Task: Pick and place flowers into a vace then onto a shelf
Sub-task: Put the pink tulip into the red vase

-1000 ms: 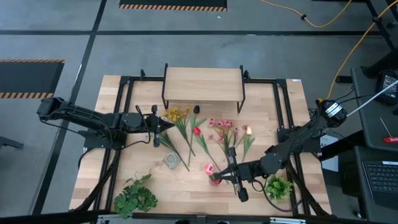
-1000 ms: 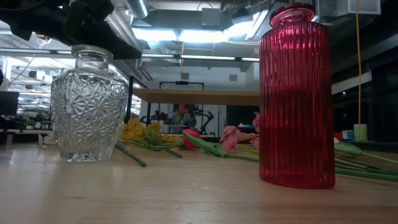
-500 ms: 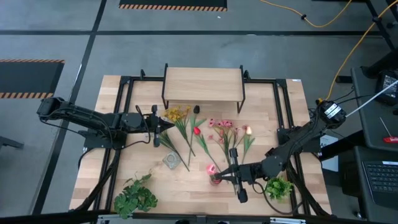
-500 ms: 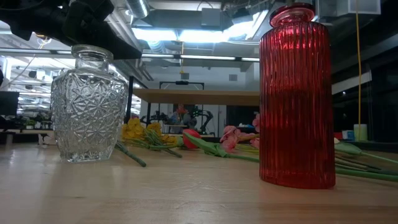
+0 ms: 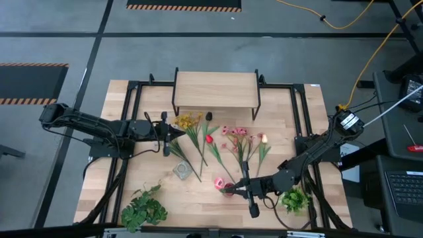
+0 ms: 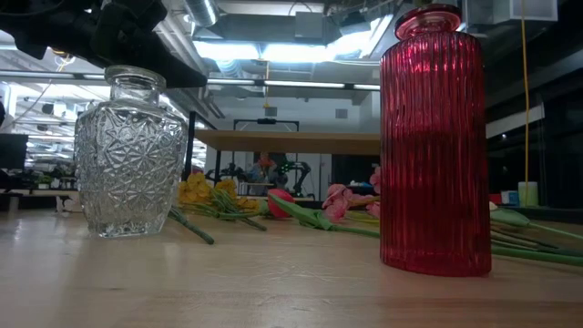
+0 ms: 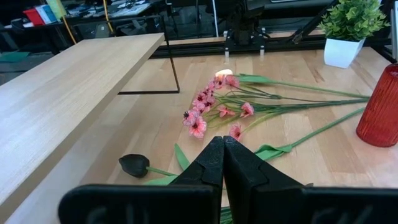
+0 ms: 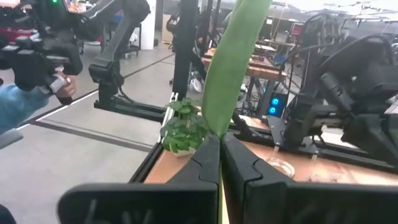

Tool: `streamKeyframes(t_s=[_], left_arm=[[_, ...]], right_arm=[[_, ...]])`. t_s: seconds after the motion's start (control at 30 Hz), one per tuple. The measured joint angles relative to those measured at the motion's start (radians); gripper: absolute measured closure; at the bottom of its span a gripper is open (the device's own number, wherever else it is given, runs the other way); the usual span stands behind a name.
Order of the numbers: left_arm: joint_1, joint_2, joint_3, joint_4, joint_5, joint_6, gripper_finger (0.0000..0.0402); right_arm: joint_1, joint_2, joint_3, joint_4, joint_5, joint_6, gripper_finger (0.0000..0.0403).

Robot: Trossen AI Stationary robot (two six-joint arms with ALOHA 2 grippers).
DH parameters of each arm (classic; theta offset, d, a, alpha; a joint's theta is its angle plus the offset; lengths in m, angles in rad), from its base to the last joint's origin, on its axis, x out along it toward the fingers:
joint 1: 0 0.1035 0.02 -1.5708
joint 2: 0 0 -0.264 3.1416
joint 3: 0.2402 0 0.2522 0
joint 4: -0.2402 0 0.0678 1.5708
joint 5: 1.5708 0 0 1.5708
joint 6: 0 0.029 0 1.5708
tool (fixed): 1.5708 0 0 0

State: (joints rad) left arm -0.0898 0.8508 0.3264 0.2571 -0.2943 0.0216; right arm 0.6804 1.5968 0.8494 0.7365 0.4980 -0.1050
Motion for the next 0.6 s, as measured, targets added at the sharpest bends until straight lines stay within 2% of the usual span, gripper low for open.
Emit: streamKeyframes(t_s=[0.3,0.6], left_arm=[[0.000,0.000,0.000,-0.023,0.000,0.000,0.0398],[0.000,0.000,0.000,-0.026,0.000,0.000,0.0398]], right_arm=[[0.021,0.026,0.000,-0.024,0.006,0.030,0.0403],[0.035,0.034,-0.005,-0.029,0.107,0.023,0.0403]])
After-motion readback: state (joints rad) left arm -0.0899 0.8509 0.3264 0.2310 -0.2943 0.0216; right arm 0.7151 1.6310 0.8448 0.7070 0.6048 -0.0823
